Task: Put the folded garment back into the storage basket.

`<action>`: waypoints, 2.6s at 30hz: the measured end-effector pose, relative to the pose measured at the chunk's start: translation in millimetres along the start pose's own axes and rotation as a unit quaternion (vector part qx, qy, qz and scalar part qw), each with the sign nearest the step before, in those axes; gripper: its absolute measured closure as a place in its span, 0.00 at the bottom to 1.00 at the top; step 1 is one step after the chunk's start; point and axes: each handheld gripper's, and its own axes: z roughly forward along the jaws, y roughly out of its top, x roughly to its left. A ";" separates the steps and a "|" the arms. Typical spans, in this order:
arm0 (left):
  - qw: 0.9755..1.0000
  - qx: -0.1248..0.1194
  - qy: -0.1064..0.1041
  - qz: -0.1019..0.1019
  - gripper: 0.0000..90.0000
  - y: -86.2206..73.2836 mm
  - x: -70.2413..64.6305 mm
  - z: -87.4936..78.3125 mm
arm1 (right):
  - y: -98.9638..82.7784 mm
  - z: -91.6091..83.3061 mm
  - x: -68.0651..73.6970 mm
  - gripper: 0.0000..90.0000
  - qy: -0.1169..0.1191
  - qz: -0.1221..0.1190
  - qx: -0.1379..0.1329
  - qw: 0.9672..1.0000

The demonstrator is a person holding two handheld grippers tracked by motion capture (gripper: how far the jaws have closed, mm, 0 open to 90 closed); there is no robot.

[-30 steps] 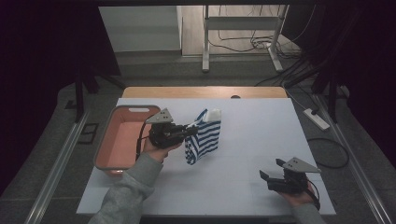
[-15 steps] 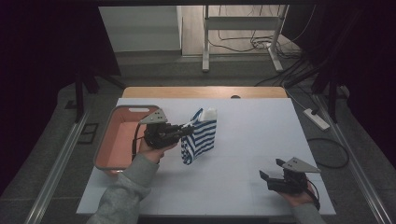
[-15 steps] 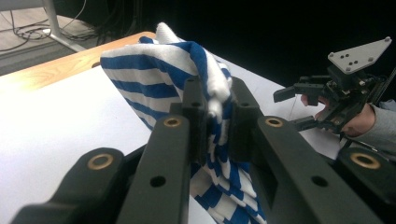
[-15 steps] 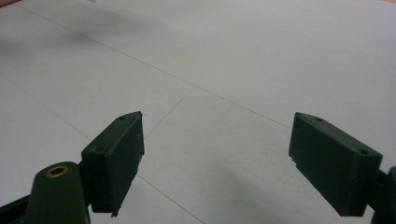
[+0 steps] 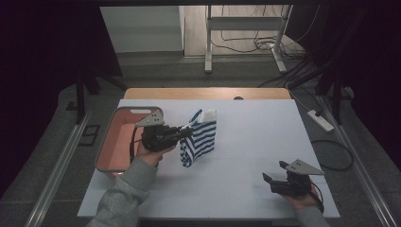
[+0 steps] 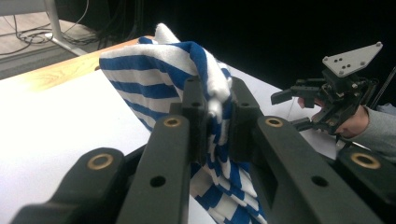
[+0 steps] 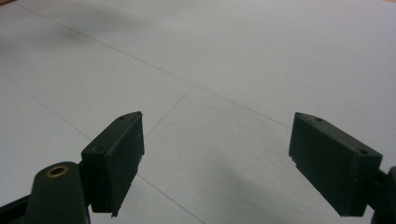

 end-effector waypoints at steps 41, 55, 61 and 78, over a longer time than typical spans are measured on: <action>1.000 -0.021 -0.001 -0.004 0.90 3.8 2.0 -24.4 | -0.4 -0.8 -0.1 0.21 -0.001 -0.001 -0.002 1.000; 0.999 -0.036 0.005 0.001 0.90 8.2 -0.5 -42.4 | -0.4 -0.9 -0.1 0.21 -0.001 0.000 -0.002 1.000; 0.999 -0.039 0.008 -0.001 0.90 7.7 0.3 -48.3 | -0.4 -0.9 0.0 0.21 0.000 -0.001 -0.002 1.000; 0.999 -0.040 0.021 -0.003 0.90 3.7 0.4 -59.6 | -0.3 -1.6 -0.4 0.21 0.000 -0.001 -0.003 1.000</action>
